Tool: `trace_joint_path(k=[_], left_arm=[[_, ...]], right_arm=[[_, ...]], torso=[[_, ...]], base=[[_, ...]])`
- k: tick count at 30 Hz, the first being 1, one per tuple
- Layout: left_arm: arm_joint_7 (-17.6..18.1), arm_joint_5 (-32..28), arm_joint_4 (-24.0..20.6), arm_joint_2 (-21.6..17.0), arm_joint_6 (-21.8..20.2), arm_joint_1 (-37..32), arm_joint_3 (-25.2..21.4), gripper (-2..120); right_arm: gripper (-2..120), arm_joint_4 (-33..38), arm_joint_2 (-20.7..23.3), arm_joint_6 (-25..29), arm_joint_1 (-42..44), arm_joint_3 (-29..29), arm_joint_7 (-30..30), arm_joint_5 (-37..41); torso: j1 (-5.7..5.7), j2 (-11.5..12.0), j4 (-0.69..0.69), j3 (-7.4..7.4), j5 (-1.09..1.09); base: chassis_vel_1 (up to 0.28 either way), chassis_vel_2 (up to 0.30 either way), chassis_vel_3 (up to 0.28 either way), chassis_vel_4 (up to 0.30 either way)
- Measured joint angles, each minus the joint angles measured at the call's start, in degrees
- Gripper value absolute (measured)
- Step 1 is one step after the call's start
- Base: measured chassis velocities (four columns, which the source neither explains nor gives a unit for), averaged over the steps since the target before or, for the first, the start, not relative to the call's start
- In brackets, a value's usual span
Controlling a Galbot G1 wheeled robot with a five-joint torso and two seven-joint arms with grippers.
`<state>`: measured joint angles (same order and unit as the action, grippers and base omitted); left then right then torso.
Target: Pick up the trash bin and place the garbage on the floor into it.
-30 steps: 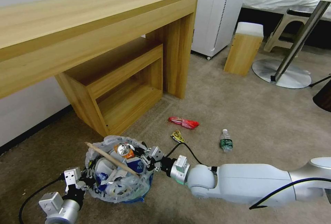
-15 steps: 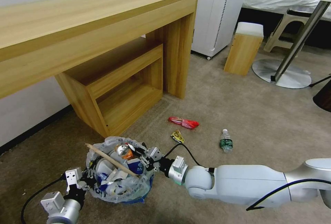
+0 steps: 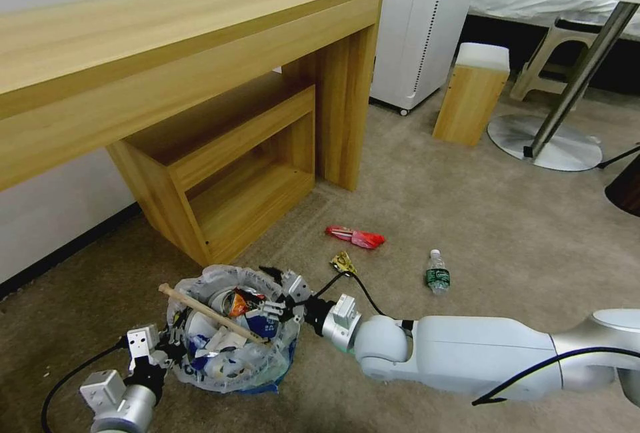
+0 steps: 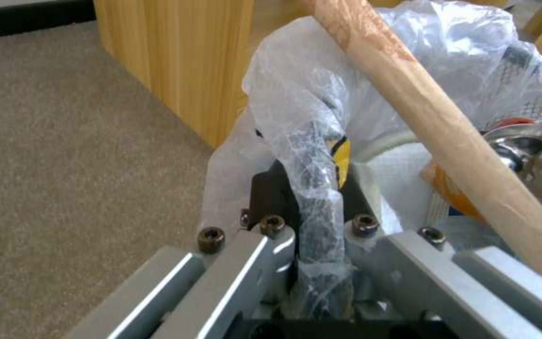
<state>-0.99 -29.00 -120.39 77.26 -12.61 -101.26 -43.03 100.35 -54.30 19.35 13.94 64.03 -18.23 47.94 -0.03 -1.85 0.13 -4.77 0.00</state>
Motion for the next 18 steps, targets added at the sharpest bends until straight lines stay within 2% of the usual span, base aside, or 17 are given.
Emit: trace_joint_path(k=[3,4,5,8,13,15,18], left_arm=[[0.0,-0.1,0.1,-0.4,0.0,-0.2,-0.3,2],[0.0,-0.1,0.1,-0.4,0.0,-0.2,-0.3,2],[0.0,-0.1,0.1,-0.5,0.0,-0.2,-0.4,2],[0.0,-0.3,-0.1,-0.6,0.1,-0.7,-0.8,2],[-0.2,-0.1,-0.9,0.2,0.4,-1.9,-1.5,2],[-0.2,0.1,-1.5,0.7,0.4,-2.1,-1.7,2],[-0.2,0.3,-1.5,0.8,0.5,-2.2,-1.7,2]], right_arm=[[96,1.6,1.5,-1.6,3.1,-8.2,-2.7,1.6],[96,1.6,1.5,-1.6,3.1,-8.2,-2.7,1.6],[99,1.8,2.1,-2.2,4.2,-11.0,-3.5,1.7],[100,2.2,4.6,-6.1,8.3,-19.8,-9.0,0.6],[100,1.7,6.5,-9.9,10.7,-25.0,-13.6,-0.9],[100,1.5,8.9,-10.9,13.4,-29.4,-15.8,-2.6],[100,1.6,11.8,-11.9,16.5,-33.9,-17.0,-3.8]], torso=[[0.0,0.0,-0.01,0.0,0.0],[0.0,0.0,-0.01,0.0,0.0],[0.0,0.0,-0.01,0.0,0.0],[0.0,0.0,0.02,0.0,0.0],[0.0,0.0,0.0,0.0,0.01],[0.0,0.0,-0.03,0.0,0.02],[0.0,0.0,0.01,0.01,0.01]], base=[[0.0,0.0,0.0,0.0],[0.0,0.0,0.0,0.0],[0.0,0.0,0.0,0.0],[0.0,0.0,0.0,0.0],[0.0,0.0,0.0,0.0],[0.0,0.0,0.0,0.0],[0.0,0.0,0.0,0.0]])
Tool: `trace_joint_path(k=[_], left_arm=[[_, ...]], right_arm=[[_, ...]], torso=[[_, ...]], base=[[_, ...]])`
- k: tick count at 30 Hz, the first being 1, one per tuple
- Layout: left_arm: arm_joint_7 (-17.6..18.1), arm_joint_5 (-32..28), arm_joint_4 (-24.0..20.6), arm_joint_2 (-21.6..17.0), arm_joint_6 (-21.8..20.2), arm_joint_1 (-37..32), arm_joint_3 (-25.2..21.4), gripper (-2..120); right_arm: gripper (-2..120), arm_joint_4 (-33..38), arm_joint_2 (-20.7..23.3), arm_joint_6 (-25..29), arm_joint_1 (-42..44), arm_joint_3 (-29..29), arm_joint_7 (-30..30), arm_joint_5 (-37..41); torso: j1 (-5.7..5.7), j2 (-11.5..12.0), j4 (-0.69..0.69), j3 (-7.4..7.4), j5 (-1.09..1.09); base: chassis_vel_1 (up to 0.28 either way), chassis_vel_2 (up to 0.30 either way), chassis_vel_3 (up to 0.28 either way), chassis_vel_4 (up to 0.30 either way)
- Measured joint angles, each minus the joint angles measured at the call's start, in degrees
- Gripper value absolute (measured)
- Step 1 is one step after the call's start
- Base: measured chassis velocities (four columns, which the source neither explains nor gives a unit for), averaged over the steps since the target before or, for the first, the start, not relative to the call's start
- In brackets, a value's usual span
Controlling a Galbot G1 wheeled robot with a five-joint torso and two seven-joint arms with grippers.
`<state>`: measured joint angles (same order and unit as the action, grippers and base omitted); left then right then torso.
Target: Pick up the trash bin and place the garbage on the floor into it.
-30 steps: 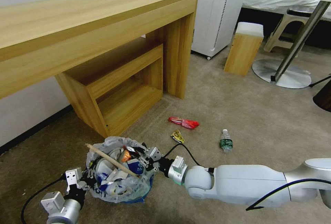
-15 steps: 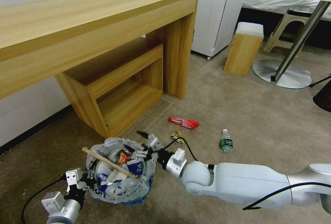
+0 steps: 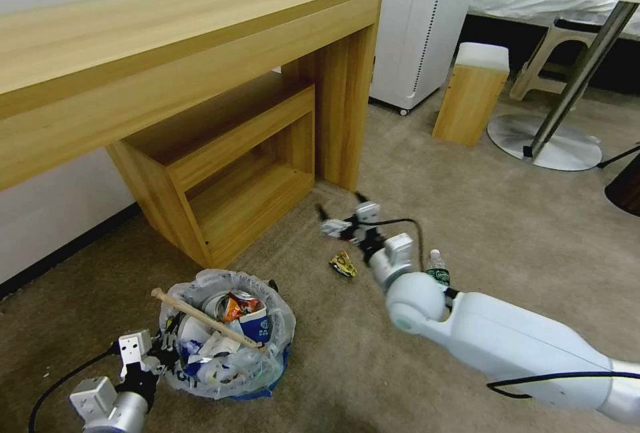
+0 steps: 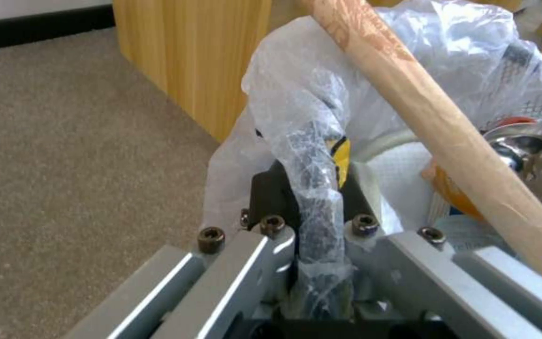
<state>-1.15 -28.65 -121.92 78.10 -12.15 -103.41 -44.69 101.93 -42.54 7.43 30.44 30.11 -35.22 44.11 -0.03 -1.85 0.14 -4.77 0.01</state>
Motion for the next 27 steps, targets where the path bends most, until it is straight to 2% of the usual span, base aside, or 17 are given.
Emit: trace_joint_path(k=[2,3,5,10,22,27], left_arm=[[0.0,0.2,0.0,0.0,0.0,-0.2,0.0,2],[0.0,0.2,0.0,0.0,0.0,-0.2,0.0,2],[0.0,0.3,0.0,-0.2,0.0,-0.1,0.0,2],[0.1,0.7,0.2,-0.3,0.0,-0.1,0.0,2],[0.1,1.6,-0.8,0.0,0.3,-1.6,-0.3,2],[0.2,1.5,-1.2,0.0,0.3,-1.7,-0.6,2]], right_arm=[[100,-0.1,2.6,-0.1,3.4,-4.3,-0.5,-1.5],[100,-0.1,2.6,-0.1,3.4,-4.3,-0.5,-1.5],[100,-0.7,4.0,0.0,7.0,-8.8,-1.0,-2.5],[100,-2.4,4.3,0.8,13.8,-15.3,-2.9,-4.9],[100,-2.7,2.5,0.3,23.1,-22.6,-6.5,-9.2],[100,-3.4,1.7,1.2,24.0,-23.5,-6.5,-10.3]], torso=[[0.0,0.0,0.01,0.0,0.0],[0.0,0.0,0.01,0.0,0.0],[0.0,0.0,0.0,0.0,0.0],[0.0,0.0,-0.02,0.0,0.01],[0.0,0.0,-0.01,0.0,-0.01],[0.0,0.0,-0.01,0.0,-0.01]], base=[[0.0,0.0,0.0,0.0],[0.0,0.0,0.0,0.0],[0.0,0.0,0.0,0.0],[0.0,0.0,0.0,0.0],[0.0,0.0,0.0,0.0],[0.0,0.0,0.0,0.0]])
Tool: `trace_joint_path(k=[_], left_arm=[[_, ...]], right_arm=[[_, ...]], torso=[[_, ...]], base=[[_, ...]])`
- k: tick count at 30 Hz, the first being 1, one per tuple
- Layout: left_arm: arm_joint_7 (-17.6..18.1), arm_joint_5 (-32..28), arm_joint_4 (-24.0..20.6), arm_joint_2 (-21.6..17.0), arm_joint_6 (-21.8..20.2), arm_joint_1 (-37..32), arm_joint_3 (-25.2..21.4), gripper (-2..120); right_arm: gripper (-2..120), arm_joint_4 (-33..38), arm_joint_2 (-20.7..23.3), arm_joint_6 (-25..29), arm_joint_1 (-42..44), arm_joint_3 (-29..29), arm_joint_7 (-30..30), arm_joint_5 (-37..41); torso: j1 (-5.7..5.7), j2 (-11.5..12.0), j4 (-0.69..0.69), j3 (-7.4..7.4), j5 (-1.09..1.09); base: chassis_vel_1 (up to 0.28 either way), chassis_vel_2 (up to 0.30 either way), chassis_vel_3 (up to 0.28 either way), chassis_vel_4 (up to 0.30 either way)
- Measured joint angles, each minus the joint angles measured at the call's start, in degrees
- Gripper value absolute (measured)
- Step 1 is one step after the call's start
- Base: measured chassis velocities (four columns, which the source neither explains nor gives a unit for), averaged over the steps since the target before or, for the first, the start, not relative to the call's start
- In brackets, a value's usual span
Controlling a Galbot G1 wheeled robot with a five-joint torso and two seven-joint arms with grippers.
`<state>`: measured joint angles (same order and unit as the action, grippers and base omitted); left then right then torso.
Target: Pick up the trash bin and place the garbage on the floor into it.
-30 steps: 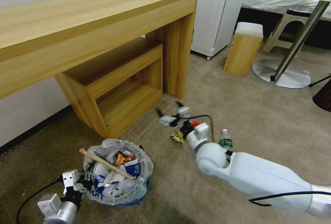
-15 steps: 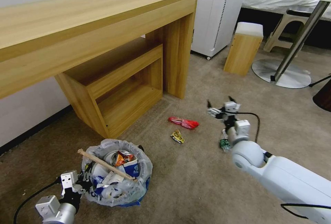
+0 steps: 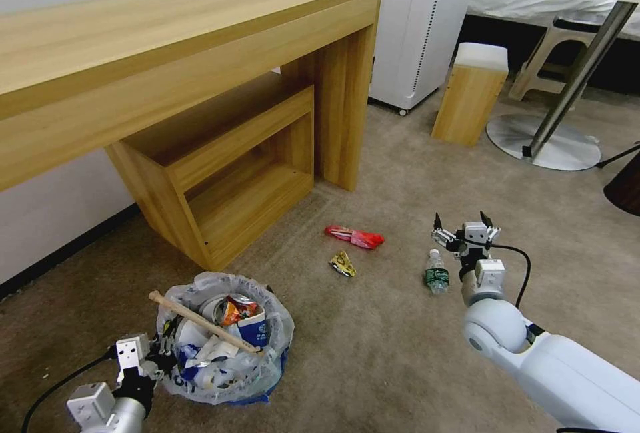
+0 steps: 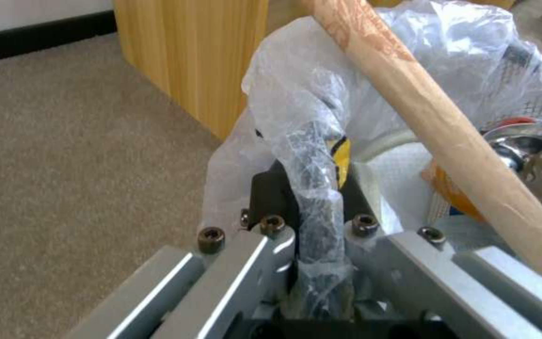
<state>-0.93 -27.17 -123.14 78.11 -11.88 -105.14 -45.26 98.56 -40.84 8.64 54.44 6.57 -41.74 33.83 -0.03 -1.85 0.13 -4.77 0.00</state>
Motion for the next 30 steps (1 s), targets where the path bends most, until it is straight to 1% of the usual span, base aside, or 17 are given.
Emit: trace_joint_path(k=[2,9,15,27,30], left_arm=[[0.1,-0.2,-0.2,0.0,0.0,0.0,-0.1,2],[0.2,-0.2,-0.3,0.5,0.0,-0.1,-0.1,2],[0.2,0.4,-0.3,0.8,0.0,-0.5,-0.2,2],[0.1,0.9,-1.0,1.3,0.0,-1.2,-0.1,2],[0.1,0.9,-1.0,1.4,0.0,-1.3,0.0,2]], right_arm=[[100,-0.9,-0.9,1.3,0.1,-0.3,0.3,-1.1],[100,-1.6,-2.2,3.1,0.1,-0.1,1.2,-1.7],[100,-1.8,-2.3,3.6,0.3,-0.2,1.5,-1.7],[100,-2.1,-2.4,5.0,1.6,-2.1,2.6,-2.8],[100,-2.4,-2.6,5.9,1.8,-2.3,3.0,-3.2]], torso=[[0.0,0.0,0.0,0.0,0.0],[0.0,0.0,0.0,0.0,0.0],[0.0,0.0,0.0,0.0,0.0],[0.0,0.0,0.0,0.0,0.0],[0.0,0.0,0.03,0.0,0.0]], base=[[0.0,0.0,0.0,0.0],[0.0,0.0,0.0,0.0],[0.0,0.0,0.0,0.0],[-0.007,-0.009,-0.007,-0.006],[-0.05,-0.043,-0.044,-0.059]])
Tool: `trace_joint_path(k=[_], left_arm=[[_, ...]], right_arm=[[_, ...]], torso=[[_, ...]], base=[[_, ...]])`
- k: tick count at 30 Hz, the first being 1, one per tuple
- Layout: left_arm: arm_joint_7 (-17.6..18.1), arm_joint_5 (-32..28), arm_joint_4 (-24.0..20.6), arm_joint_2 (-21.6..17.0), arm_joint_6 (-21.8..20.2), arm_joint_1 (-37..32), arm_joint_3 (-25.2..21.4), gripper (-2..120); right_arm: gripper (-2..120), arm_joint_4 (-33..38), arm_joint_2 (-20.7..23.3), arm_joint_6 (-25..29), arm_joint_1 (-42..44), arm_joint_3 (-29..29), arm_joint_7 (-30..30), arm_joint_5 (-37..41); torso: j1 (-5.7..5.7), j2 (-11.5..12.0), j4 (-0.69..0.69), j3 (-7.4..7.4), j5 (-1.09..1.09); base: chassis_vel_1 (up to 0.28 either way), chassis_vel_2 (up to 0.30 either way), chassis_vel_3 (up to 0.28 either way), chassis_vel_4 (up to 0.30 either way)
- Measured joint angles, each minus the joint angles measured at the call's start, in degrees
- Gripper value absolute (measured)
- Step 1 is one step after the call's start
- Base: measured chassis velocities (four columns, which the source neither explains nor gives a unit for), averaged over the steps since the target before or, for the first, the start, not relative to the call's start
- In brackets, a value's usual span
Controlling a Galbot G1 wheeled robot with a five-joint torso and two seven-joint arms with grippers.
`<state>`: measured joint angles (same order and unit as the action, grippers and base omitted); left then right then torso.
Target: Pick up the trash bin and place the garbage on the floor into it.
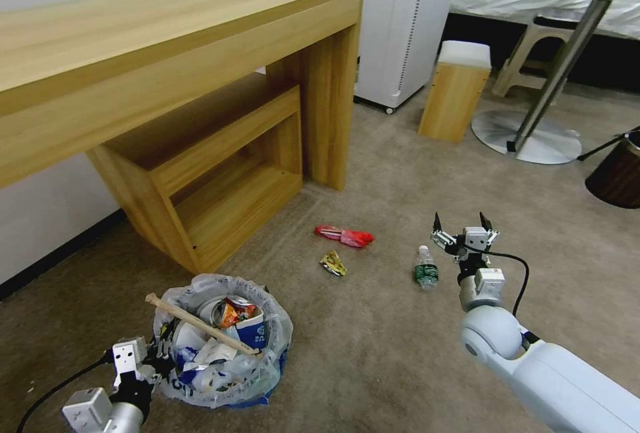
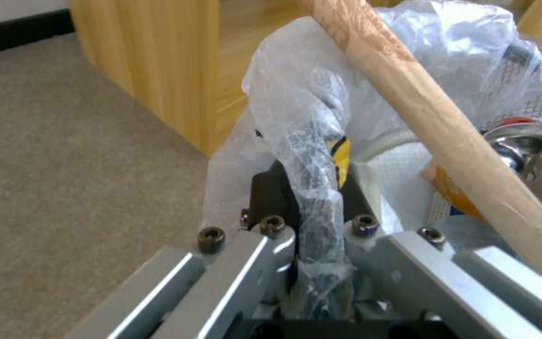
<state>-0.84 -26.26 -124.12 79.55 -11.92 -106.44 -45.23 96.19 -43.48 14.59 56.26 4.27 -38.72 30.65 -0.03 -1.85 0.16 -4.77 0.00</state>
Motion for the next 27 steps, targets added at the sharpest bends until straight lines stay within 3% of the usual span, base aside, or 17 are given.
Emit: trace_joint_path(k=[27], left_arm=[[0.0,-0.2,-0.2,-0.1,0.0,-0.1,0.0,2]], right_arm=[[100,0.8,-0.6,1.7,2.3,-2.0,3.6,0.4]], torso=[[0.01,0.0,-0.02,0.0,-0.01]], base=[[-0.025,0.019,0.019,-0.024]])
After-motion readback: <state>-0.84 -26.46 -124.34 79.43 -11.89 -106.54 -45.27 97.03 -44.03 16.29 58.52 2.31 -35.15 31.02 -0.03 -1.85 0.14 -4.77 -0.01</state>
